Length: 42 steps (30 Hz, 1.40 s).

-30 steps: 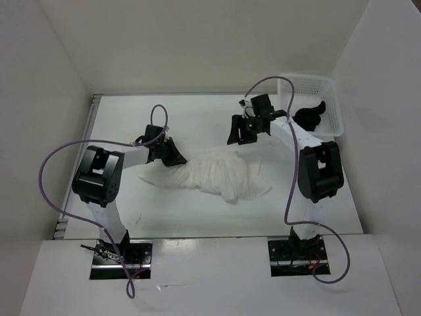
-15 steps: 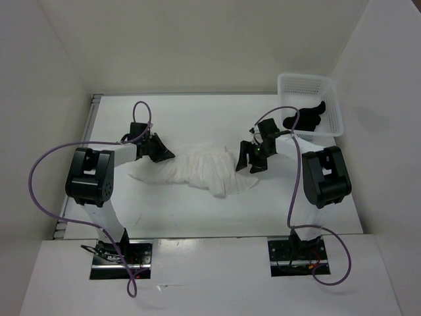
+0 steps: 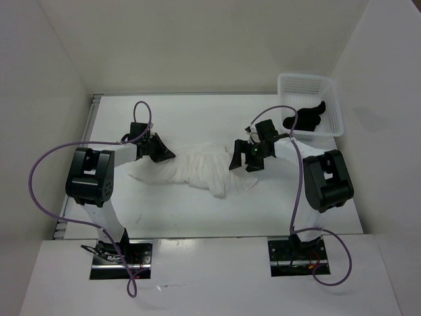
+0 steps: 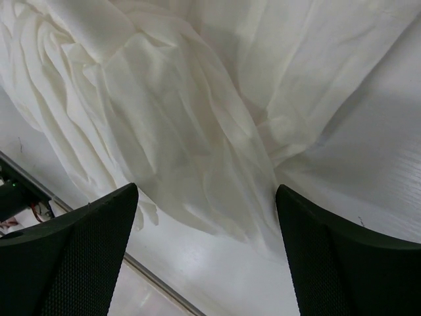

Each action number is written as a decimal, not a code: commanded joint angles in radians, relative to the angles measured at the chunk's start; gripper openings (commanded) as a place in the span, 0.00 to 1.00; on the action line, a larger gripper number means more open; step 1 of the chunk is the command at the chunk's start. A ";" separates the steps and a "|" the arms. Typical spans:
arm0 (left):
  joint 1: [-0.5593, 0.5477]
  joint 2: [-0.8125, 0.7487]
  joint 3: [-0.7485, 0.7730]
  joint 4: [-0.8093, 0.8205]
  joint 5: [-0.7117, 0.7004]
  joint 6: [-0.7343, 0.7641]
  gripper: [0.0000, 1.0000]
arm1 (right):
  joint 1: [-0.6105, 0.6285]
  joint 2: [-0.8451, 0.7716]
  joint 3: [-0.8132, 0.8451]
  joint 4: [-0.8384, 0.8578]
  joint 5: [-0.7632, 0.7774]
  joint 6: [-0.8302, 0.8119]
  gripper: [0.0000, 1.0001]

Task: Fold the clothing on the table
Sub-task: Fold the skirt

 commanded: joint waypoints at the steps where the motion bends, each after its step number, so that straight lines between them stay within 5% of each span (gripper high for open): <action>1: 0.003 -0.011 -0.006 0.024 0.018 -0.002 0.01 | 0.026 -0.019 0.003 0.059 -0.012 0.000 0.89; 7: 0.003 -0.020 -0.006 0.024 0.018 -0.002 0.01 | 0.026 0.038 0.012 0.085 -0.006 0.023 0.86; 22: 0.003 -0.039 -0.006 0.005 0.009 0.008 0.01 | 0.026 0.040 0.021 0.018 0.301 0.129 0.82; 28: 0.012 -0.048 -0.006 0.005 0.009 0.017 0.01 | 0.026 0.122 0.021 0.104 0.201 0.160 0.82; 36: 0.012 -0.048 -0.006 -0.004 0.018 0.017 0.01 | 0.035 0.158 0.000 0.280 0.017 0.272 0.57; 38: 0.012 -0.048 -0.006 -0.004 0.018 0.017 0.01 | 0.046 0.181 0.013 0.280 0.005 0.272 0.45; 42: 0.012 -0.048 -0.006 -0.004 0.018 0.017 0.01 | 0.055 0.190 0.024 0.299 -0.045 0.272 0.04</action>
